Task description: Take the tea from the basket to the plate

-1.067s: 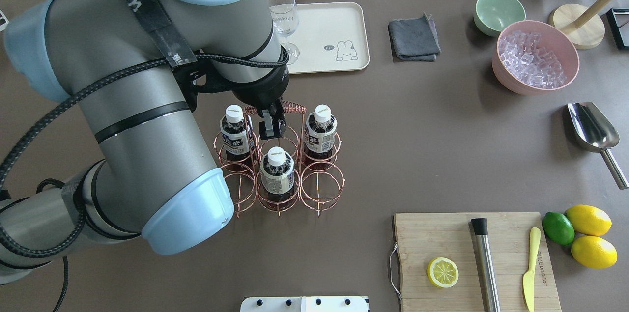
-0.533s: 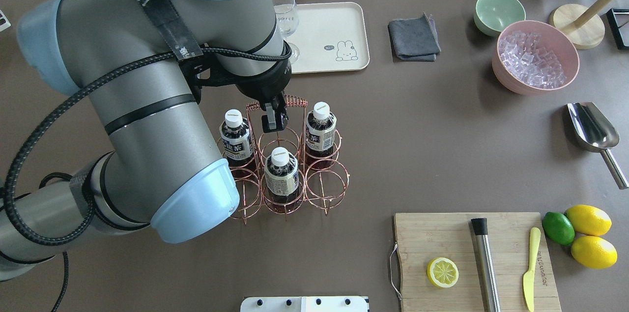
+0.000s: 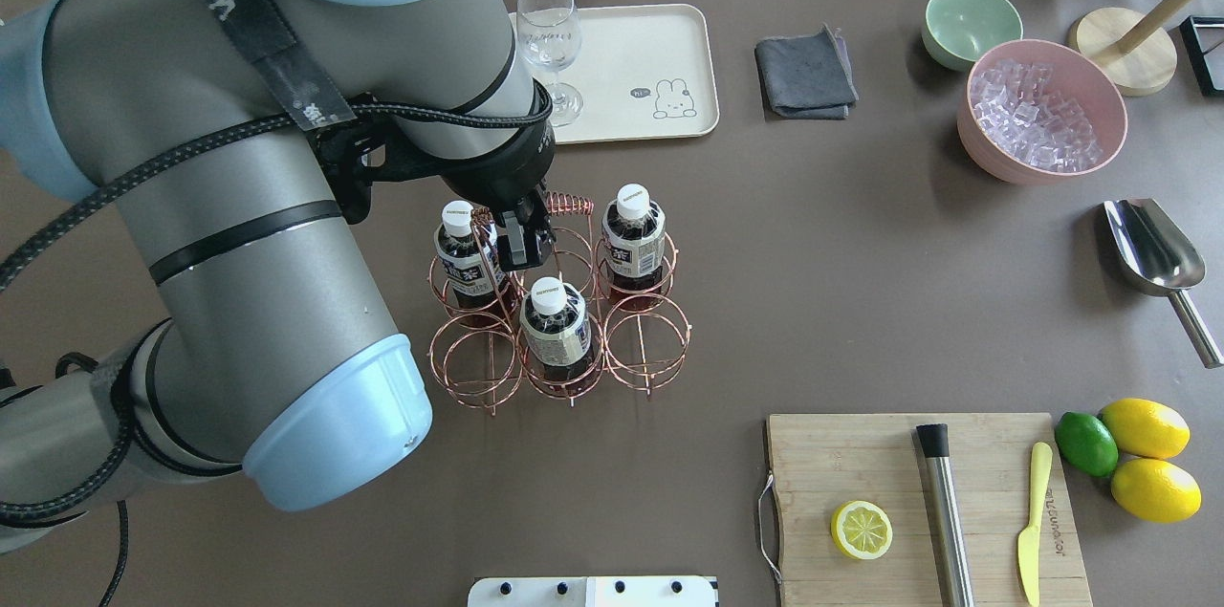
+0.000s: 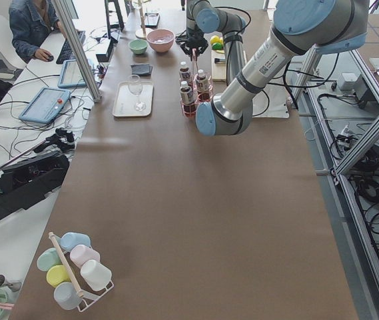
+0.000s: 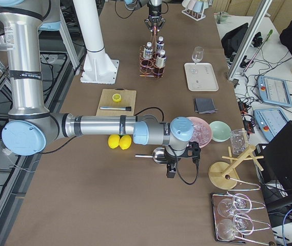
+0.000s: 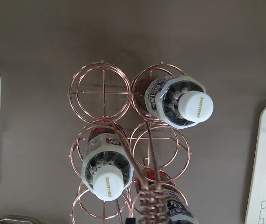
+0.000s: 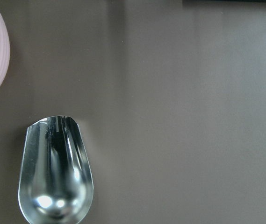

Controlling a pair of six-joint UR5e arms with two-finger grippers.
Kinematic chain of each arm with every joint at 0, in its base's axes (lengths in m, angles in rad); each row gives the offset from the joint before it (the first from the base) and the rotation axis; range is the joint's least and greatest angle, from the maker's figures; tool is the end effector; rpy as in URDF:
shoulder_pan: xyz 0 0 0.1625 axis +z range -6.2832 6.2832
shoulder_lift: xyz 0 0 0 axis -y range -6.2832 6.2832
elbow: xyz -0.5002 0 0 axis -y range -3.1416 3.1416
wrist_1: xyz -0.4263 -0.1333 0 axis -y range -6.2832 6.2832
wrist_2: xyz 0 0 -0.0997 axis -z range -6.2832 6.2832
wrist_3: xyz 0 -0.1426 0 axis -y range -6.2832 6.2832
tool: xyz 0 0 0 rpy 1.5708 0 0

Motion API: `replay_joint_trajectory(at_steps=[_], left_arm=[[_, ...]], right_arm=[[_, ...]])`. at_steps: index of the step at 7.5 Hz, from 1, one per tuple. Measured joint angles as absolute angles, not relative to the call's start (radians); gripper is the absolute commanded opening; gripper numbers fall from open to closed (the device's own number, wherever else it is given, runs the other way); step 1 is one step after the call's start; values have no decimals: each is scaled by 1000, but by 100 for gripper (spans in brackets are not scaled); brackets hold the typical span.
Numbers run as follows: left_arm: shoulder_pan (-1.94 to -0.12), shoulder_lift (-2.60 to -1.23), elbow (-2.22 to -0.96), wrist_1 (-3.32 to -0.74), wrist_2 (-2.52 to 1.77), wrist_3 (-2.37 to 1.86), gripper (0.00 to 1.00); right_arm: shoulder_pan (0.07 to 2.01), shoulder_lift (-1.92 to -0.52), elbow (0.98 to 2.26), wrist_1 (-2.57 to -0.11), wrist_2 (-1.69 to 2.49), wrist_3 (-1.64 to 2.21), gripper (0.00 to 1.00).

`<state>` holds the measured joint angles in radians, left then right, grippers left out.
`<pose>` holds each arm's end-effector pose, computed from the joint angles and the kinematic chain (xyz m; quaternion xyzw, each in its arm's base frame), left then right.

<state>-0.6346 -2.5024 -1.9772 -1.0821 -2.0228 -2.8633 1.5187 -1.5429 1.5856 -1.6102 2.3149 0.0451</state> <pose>0.4910 -0.4496 0.0560 -0.3229 0.3140 -0.6766 0.5825 0.0086 -0.5411 0.7489 -0.0161 -0.3632 -0.0039 0.9316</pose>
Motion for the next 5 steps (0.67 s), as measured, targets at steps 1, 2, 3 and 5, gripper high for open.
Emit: replay_joint_trajectory(at_steps=[1,2,3,5], left_arm=[[-635,-2496,-1990,-1077,-2022,-2865,0],[-636,-2493,-1990,-1076,-2020,-2864,0],[-636,-2491,-1972,-1082,-2017,-2861,0],[-636,-2488,-1935,-1115,-2015,-2858,0]], right_arm=[[1519,-1540,1606,-1604,2329,45,100],[1517,-1539,1633,-1595,2370,45,100],[1506,-1540,1654,-1564,2422,43,100],[1437,-1541,1675,-1436,2484,41,99]])
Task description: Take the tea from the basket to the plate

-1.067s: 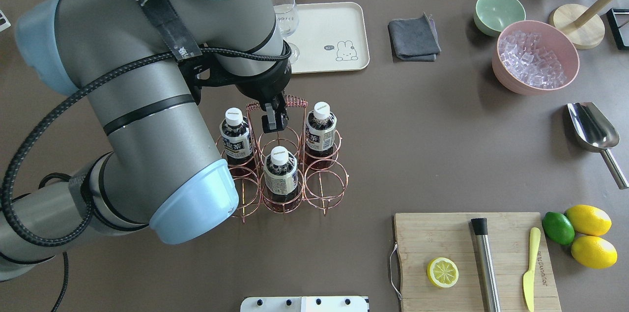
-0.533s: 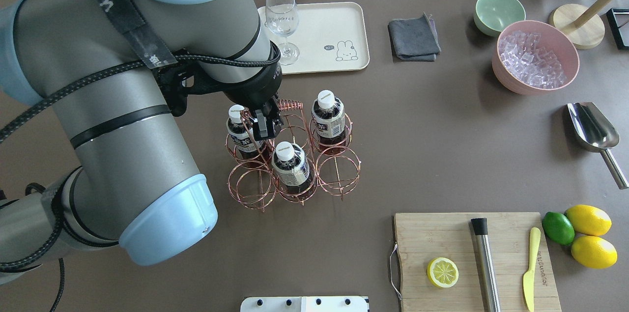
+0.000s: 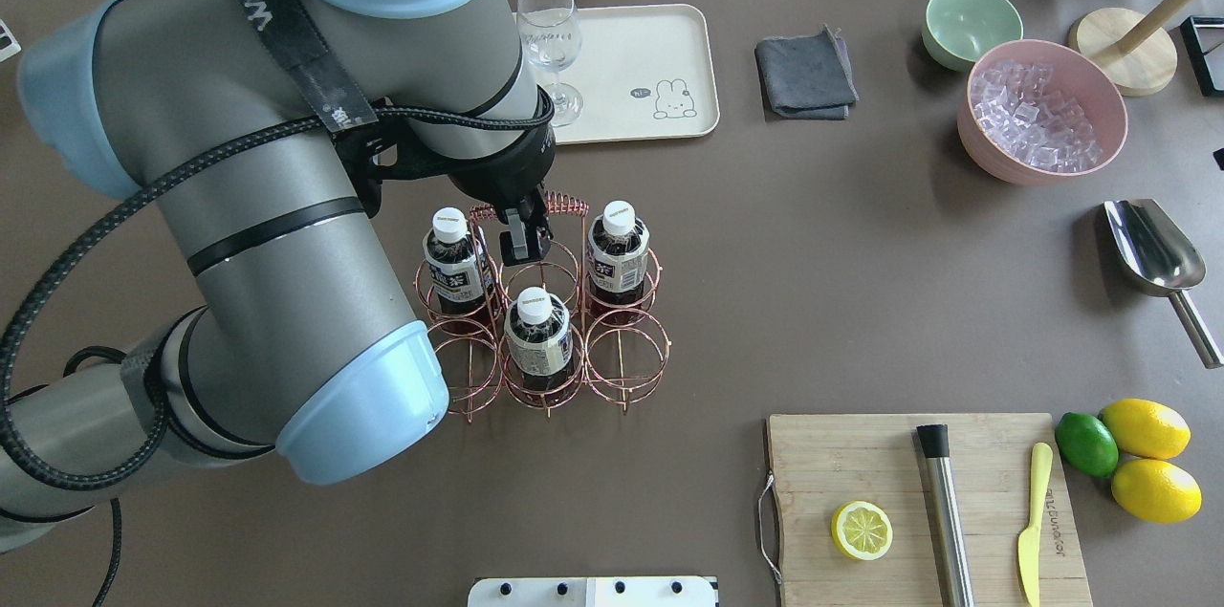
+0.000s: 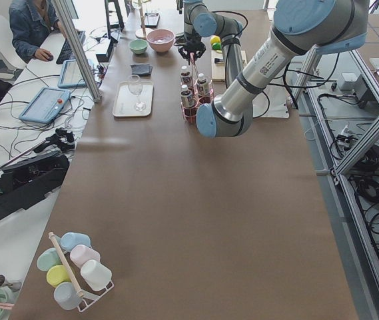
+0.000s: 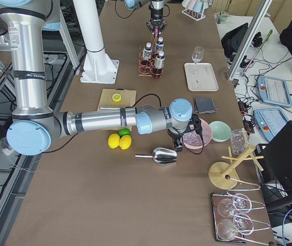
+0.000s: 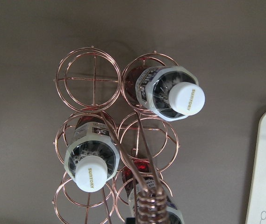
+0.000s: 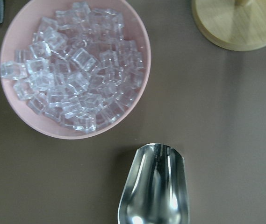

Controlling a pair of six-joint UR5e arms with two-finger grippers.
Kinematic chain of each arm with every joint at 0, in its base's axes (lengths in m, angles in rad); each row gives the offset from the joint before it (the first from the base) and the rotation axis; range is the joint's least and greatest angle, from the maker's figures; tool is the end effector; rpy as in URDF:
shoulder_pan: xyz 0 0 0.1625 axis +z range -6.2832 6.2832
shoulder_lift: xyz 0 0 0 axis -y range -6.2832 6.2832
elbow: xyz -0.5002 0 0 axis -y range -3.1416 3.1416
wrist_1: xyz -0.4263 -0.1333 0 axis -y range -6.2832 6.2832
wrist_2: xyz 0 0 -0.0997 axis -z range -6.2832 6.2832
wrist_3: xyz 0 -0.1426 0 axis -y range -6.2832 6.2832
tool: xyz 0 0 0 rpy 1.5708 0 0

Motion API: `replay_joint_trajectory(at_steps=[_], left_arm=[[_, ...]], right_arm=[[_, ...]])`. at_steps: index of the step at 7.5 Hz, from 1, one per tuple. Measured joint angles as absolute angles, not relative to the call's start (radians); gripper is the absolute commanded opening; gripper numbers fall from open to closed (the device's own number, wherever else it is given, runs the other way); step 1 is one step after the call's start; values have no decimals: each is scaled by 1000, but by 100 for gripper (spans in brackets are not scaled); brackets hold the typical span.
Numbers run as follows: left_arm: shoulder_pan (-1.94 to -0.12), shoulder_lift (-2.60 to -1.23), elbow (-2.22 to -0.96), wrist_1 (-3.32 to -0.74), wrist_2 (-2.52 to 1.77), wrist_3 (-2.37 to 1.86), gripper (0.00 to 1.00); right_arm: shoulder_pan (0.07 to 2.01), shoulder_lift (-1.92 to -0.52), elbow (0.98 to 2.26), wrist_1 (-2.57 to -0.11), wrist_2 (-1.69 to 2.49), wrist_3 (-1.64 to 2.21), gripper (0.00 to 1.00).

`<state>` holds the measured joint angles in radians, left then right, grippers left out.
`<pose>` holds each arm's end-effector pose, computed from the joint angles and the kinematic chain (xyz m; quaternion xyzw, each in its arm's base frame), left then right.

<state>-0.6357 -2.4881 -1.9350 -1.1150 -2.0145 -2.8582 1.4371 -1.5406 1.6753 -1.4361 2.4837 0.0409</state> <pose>0.5052 -0.4624 0.0721 -0.3162 0.3063 -0.6822 0.5837 -0.0539 -0.5546 0.6627 0.0820 -0.4456 -0.1004 0.8858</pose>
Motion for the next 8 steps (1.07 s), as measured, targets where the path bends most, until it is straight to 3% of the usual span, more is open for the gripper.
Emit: replay_joint_trajectory(at_steps=[8], left_arm=[[-626,-2464,-1980,-1106,-2019,-2871,0]], right_arm=[[1112,-1358,1811,-1223,2514,82,95]])
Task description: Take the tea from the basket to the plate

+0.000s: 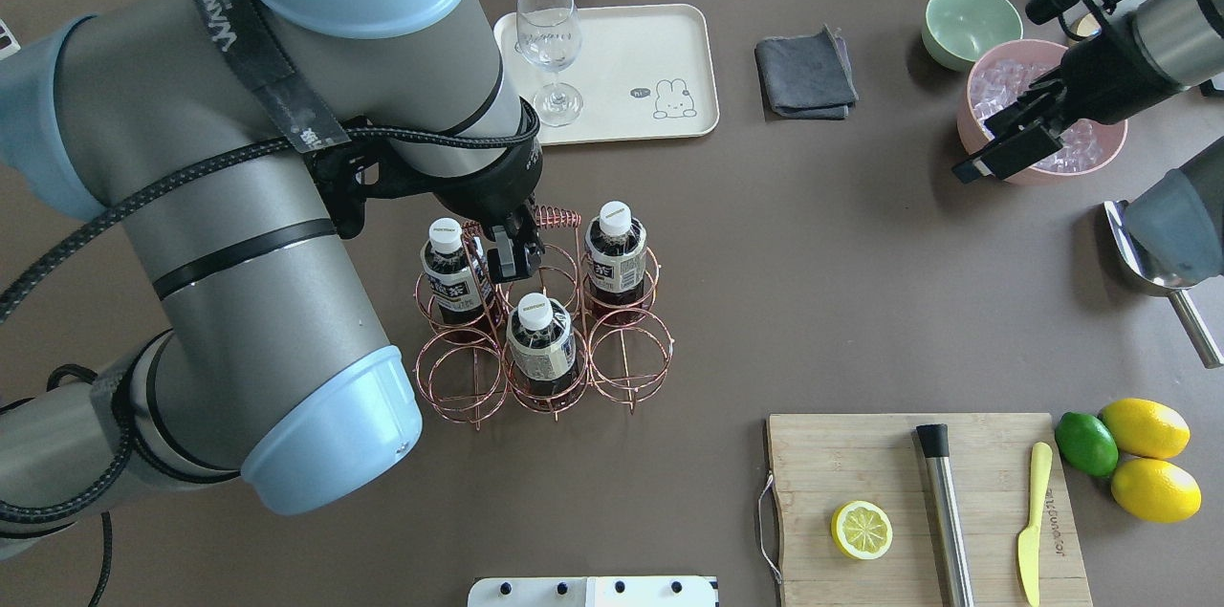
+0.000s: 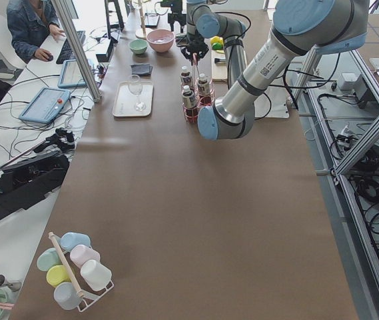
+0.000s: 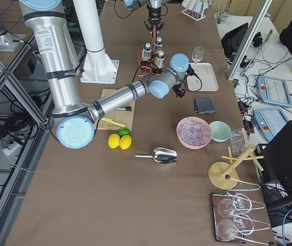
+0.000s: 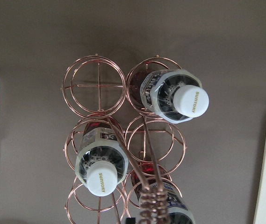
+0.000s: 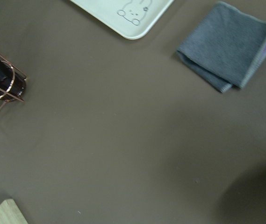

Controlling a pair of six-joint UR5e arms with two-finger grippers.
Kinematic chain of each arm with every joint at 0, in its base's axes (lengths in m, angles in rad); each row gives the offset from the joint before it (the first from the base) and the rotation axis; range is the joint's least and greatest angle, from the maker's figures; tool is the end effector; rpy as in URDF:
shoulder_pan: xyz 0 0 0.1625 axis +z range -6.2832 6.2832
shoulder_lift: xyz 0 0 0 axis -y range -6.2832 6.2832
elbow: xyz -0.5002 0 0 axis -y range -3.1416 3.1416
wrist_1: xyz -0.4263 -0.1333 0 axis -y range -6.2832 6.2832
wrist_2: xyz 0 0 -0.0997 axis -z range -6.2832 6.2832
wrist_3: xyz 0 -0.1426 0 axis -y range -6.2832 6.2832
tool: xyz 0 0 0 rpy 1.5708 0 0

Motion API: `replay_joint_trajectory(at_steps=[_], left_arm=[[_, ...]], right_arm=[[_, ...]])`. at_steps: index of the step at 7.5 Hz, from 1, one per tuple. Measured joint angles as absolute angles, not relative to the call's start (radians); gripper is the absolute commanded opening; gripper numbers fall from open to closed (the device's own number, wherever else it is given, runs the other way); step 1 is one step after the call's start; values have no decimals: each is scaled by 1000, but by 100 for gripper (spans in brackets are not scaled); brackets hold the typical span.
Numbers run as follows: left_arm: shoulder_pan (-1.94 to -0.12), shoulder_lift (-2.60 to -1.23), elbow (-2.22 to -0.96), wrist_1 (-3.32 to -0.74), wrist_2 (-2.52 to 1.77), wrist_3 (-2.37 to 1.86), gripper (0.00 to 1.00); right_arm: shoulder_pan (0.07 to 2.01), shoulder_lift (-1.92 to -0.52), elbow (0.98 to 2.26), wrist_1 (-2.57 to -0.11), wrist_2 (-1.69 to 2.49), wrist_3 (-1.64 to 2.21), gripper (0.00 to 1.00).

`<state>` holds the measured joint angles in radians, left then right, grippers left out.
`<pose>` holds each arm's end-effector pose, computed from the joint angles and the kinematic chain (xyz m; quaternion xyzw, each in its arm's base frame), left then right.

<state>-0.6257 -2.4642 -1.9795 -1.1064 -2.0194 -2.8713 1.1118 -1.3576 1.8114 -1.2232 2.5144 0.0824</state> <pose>0.4973 -0.4475 0.0769 -0.3230 0.3069 -0.6796 0.5828 -0.2580 -0.5624 0.4511 0.2229 -0.4962 -0.3277 0.7725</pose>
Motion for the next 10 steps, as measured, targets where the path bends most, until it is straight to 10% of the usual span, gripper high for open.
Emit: replay_joint_trajectory(at_steps=[10], left_arm=[[-610,-2456,-1994,-1091,-2022,-2894,0]], right_arm=[[576,-1301,1843,-324,1817,816,99]])
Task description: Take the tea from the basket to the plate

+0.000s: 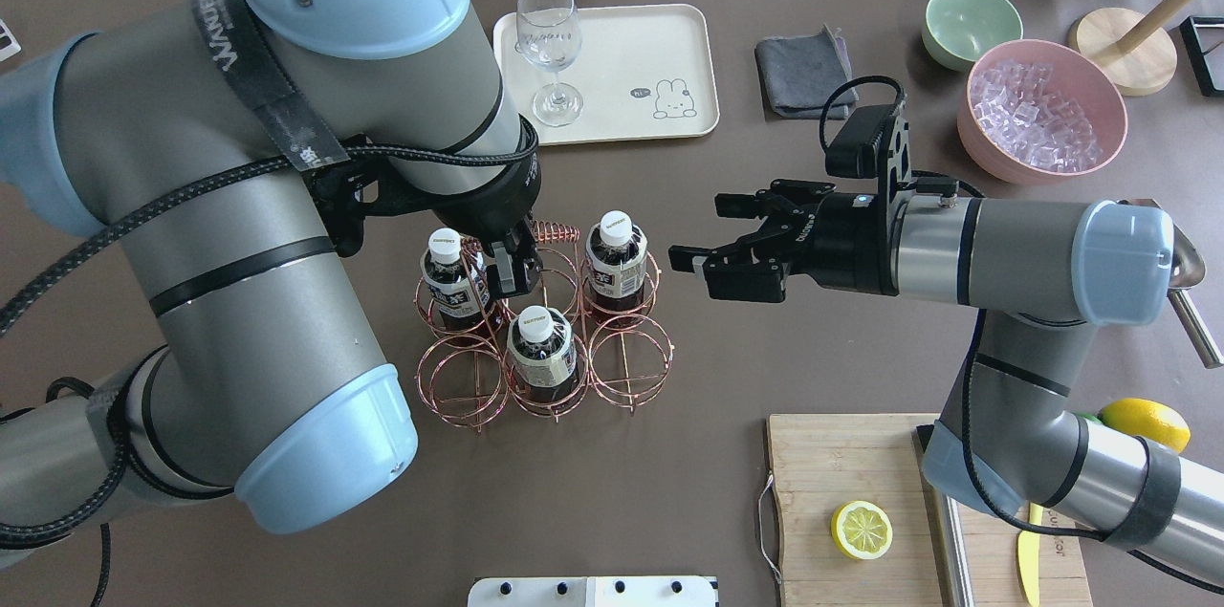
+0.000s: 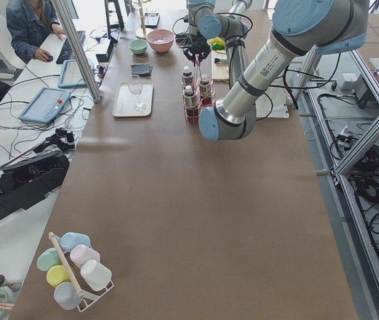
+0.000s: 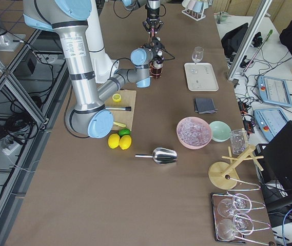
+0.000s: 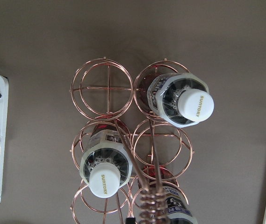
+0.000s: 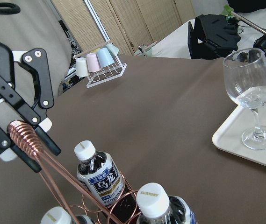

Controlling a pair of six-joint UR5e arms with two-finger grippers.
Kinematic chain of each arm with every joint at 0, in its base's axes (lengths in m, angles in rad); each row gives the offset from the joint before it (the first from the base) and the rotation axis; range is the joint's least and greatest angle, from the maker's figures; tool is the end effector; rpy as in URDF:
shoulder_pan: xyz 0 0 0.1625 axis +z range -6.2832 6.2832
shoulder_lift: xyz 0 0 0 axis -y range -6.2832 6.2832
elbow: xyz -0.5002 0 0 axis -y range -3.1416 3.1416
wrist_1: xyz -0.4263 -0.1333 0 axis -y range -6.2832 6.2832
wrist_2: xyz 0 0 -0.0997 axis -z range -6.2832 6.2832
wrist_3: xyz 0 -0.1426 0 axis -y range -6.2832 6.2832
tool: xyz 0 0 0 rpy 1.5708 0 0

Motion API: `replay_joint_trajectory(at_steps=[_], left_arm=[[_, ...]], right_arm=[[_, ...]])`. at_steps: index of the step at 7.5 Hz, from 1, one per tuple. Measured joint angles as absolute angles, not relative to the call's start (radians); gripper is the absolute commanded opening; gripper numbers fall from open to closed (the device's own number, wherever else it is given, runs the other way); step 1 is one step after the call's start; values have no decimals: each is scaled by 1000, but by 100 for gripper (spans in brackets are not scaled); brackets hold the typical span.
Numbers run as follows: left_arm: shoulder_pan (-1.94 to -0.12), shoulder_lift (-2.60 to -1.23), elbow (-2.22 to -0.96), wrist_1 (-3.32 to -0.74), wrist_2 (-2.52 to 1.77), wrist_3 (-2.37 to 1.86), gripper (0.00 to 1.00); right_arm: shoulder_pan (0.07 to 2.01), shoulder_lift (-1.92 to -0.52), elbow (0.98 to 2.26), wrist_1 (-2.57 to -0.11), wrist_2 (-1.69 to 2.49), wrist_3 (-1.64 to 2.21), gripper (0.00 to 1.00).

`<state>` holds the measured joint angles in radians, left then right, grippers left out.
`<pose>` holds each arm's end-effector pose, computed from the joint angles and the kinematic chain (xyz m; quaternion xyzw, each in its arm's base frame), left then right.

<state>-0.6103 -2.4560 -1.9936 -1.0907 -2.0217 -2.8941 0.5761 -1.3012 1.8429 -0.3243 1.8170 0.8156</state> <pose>0.5000 -0.4365 0.0809 -0.3286 0.2960 -0.6834 0.5808 -0.4596 -0.4160 0.2977 0.4174 -0.6561 -0.1509 0.6104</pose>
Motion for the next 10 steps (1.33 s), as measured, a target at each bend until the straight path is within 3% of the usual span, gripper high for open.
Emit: replay_joint_trajectory(at_steps=[10], left_arm=[[-609,-2459,-1990,-1088,-2022,-2904,0]], right_arm=[[452,-1172,1750,-460,1568,696,98]])
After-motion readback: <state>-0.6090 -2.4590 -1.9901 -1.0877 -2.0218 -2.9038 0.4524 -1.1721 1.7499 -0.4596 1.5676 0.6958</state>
